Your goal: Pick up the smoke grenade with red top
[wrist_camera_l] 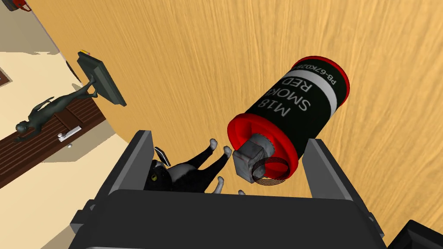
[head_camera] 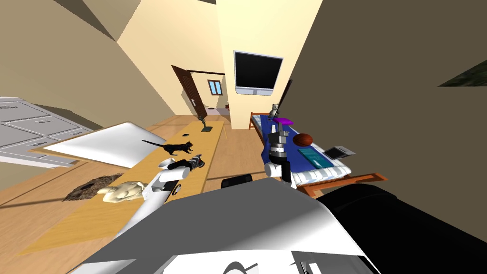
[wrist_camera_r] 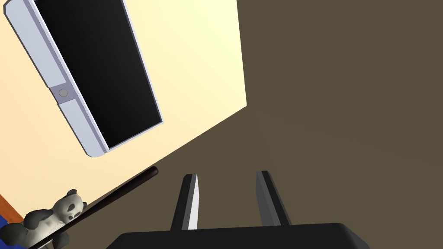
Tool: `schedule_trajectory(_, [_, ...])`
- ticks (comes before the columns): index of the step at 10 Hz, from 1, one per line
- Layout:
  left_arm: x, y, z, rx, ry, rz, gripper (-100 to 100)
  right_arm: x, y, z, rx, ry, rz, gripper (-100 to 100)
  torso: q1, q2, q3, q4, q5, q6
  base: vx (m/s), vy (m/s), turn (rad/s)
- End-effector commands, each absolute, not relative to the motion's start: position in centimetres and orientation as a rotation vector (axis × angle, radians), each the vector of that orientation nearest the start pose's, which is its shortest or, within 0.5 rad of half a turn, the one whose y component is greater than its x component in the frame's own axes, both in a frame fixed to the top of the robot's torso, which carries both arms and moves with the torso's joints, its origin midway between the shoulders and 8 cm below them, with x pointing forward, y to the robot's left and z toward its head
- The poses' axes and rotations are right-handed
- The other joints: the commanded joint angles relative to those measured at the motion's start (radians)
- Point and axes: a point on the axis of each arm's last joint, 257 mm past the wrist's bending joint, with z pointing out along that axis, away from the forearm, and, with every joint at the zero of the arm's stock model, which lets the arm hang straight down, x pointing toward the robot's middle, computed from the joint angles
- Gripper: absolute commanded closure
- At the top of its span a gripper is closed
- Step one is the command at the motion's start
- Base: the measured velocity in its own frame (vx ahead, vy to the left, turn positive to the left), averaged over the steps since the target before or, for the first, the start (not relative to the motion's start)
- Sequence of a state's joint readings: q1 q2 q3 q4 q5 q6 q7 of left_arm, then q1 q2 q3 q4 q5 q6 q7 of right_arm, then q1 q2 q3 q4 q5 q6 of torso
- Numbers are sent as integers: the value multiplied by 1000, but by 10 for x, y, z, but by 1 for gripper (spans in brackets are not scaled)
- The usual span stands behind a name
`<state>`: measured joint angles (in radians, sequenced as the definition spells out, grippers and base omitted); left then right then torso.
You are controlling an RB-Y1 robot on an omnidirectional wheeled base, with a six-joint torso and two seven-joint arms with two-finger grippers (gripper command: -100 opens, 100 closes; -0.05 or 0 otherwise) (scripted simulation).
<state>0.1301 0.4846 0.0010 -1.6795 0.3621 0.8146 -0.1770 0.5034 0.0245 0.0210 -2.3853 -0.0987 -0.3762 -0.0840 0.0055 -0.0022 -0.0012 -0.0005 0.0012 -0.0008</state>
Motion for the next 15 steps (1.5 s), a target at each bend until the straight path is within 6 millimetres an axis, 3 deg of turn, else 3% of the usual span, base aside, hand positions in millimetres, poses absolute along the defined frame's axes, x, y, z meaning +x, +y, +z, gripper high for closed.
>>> schedule_trajectory(1, [413, 399, -400, -1573, 1956, -436, -100, 342, -284, 46, 784, 522, 1464, 0, 0, 0, 0, 0, 0, 0, 29, 69, -62])
schedule_trajectory(4, [397, 426, -410, -1636, 1976, -341, -100, 342, -284, 46, 784, 522, 1464, 0, -1, -1, 0, 0, 0, 0, 41, 70, -56])
schedule_trajectory(5, [401, 421, -407, -1618, 1971, -366, -100, 342, -284, 46, 784, 522, 1464, 0, 0, -1, -1, 0, 0, 0, 21, 42, -15])
schedule_trajectory(6, [400, 422, -407, -1623, 1973, -360, 0, 342, -284, 46, 784, 522, 1464, 0, -2, 0, 0, 0, 0, 0, 4, 8, 1])
schedule_trajectory(7, [400, 423, -414, -1627, 1966, -359, -100, 342, -284, 46, 784, 522, 1464, 0, -4, 1, 1, 0, -1, 0, 17, 12, -36])
schedule_trajectory(10, [401, 424, -422, -1633, 1962, -355, -100, 342, -284, 46, 784, 522, 1464, 0, -4, 0, 0, 0, -1, 0, 26, 19, -36])
schedule_trajectory(11, [401, 424, -423, -1632, 1961, -356, 100, 342, -284, 46, 784, 522, 1464, 0, -5, 0, 0, 0, -1, 0, 0, 2, 13])
schedule_trajectory(15, [400, 424, -423, -1634, 1961, -355, 100, 342, -284, 46, 784, 522, 1464, 0, -6, 2, 1, 1, -2, 0, 0, 0, 0])
